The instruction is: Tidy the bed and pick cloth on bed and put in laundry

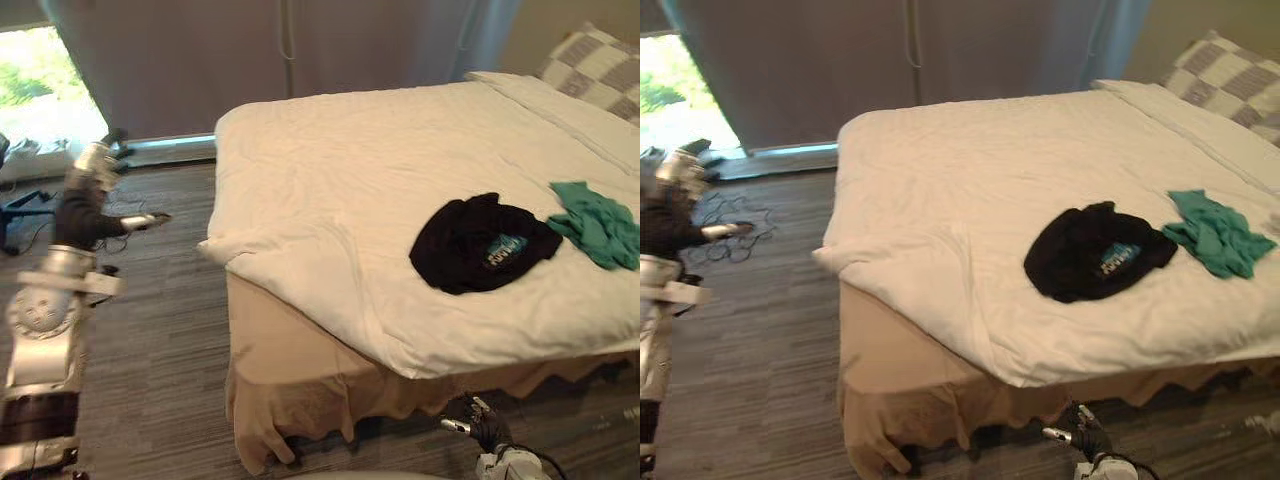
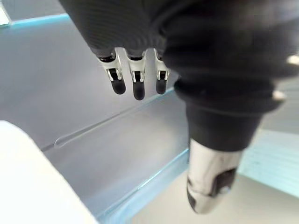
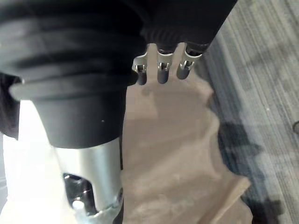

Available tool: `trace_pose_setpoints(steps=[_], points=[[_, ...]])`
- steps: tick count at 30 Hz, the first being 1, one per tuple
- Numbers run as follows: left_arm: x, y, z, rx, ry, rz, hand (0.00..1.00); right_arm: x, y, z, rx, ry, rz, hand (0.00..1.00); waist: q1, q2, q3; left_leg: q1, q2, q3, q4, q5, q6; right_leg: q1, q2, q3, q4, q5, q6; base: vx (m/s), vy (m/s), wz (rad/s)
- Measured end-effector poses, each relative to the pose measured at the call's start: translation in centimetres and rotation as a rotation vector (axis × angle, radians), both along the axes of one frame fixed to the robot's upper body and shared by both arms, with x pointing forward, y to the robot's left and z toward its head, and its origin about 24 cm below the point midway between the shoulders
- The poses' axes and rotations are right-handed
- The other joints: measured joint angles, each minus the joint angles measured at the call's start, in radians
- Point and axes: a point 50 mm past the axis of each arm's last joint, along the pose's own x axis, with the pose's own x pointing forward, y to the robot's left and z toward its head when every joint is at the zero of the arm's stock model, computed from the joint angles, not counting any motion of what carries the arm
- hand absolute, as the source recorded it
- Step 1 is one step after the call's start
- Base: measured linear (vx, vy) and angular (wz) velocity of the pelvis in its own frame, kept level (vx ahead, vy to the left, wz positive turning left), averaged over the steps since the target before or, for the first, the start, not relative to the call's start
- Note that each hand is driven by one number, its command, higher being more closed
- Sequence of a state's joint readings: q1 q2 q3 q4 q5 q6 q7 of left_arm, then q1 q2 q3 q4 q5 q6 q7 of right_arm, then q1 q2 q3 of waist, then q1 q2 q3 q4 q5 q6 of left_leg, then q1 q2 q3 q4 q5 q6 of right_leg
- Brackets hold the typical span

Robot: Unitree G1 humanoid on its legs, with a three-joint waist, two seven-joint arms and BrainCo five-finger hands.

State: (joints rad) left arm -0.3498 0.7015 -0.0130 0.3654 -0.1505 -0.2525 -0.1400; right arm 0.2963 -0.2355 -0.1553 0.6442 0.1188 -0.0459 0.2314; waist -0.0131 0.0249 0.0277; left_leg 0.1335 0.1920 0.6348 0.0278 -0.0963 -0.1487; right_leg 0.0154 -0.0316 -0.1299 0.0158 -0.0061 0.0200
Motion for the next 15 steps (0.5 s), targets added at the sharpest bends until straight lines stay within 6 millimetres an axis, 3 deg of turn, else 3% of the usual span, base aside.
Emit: trace_pose_setpoints(steps=[2,4,7,14,15], points=[[1.3,-1.0,-0.1,0.020,0.020,0.013,0.00,0.5,0.4,0.0,0.001,-0.008,0.019,0.00,-0.008,-0.015,0.020,-0.034,0.002,0.013,0.004,0.007,0.004,-0.041,0.003,0.015,0.001,0.016,-0.004,-0.17,-0.076,-0.32],[3.0,-2.2,1.2,0.080,-0.002,0.025,0.00,1.9,1.0,0.5,0.003,-0.053,0.048,0.00,-0.017,-0.037,0.074,-0.085,0.003,0.028,0.010,0.014,0.012,-0.100,0.004,0.034,0.003,0.040,-0.004,-0.14,-0.048,-0.26],[5.7,-3.3,4.8,0.229,-0.081,0.126,0.00,5.0,2.3,2.0,0.015,-0.182,0.086,0.00,-0.040,-0.060,0.162,-0.182,-0.001,0.055,0.015,0.033,0.028,-0.207,0.000,0.059,0.000,0.086,-0.006,-0.18,-0.044,-0.19],[8.5,-5.1,12.5,0.412,-0.224,0.274,0.00,9.7,4.0,5.2,0.034,-0.389,0.132,0.00,-0.053,-0.075,0.314,-0.329,0.002,0.069,0.048,0.053,0.044,-0.356,-0.006,0.095,-0.005,0.143,-0.001,-0.07,-0.015,-0.03],[8.7,-5.4,13.3,0.451,-0.232,0.292,1.00,10.4,4.0,5.8,0.036,-0.421,0.133,0.00,-0.057,-0.078,0.333,-0.355,0.000,0.069,0.049,0.061,0.048,-0.383,-0.007,0.100,-0.007,0.152,-0.002,-0.07,0.019,0.09]])
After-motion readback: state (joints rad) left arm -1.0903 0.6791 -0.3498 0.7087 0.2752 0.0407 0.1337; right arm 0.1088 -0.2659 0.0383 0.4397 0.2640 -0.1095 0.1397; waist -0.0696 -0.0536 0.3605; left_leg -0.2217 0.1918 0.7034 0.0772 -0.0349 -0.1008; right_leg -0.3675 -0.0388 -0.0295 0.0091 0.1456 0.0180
